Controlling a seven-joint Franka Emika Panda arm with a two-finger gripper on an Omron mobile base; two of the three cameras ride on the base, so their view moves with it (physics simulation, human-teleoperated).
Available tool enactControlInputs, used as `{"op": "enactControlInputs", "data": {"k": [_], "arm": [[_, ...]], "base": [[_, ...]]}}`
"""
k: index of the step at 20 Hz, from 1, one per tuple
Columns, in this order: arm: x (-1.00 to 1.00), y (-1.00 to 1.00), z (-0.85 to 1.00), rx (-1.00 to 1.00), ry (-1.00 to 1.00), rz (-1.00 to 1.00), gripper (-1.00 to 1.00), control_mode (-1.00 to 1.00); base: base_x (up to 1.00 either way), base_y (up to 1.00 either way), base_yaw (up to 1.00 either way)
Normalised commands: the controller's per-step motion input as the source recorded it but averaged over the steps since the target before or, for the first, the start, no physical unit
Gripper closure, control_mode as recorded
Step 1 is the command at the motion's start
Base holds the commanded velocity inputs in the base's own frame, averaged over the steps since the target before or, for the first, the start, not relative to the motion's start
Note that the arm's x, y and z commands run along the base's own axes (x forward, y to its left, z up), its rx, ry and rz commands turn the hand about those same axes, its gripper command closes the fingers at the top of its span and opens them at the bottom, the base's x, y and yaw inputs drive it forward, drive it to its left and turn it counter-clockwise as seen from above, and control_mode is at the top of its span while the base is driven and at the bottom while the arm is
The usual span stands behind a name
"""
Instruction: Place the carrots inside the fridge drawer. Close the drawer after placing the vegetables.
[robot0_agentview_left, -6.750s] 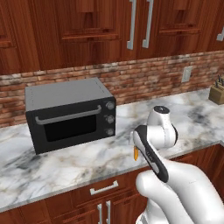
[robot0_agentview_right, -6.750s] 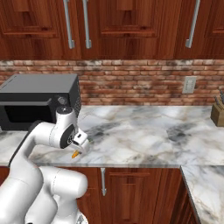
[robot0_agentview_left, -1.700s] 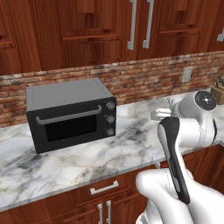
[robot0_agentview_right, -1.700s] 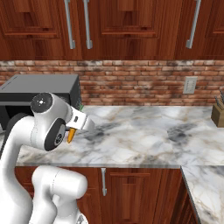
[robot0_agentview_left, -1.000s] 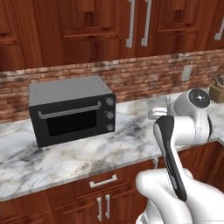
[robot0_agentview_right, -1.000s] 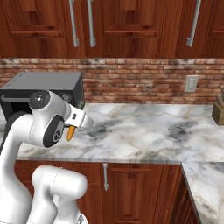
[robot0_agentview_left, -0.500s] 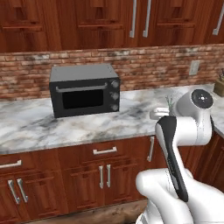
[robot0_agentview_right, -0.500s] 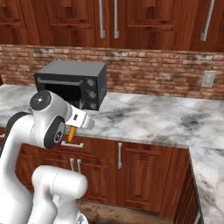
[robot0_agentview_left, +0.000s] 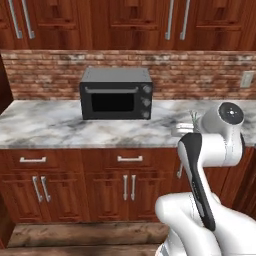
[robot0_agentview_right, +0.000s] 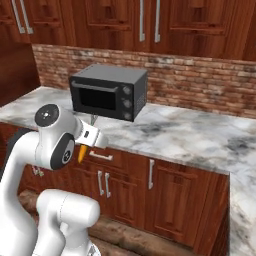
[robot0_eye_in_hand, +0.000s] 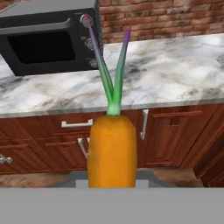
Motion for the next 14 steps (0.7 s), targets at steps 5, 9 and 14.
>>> {"op": "enactControlInputs", "data": {"k": [5,9,14], "arm": [[0.00,0.00,0.00,0.00,0.00,0.00,1.00,1.00],[0.00,0.00,0.00,0.00,0.00,0.00,1.00,1.00],[0.00,0.00,0.00,0.00,0.00,0.00,1.00,1.00]], "base": [[-0.61,-0.41,0.33],[-0.90,-0.19,0.25],[-0.90,0.03,0.17]]}}
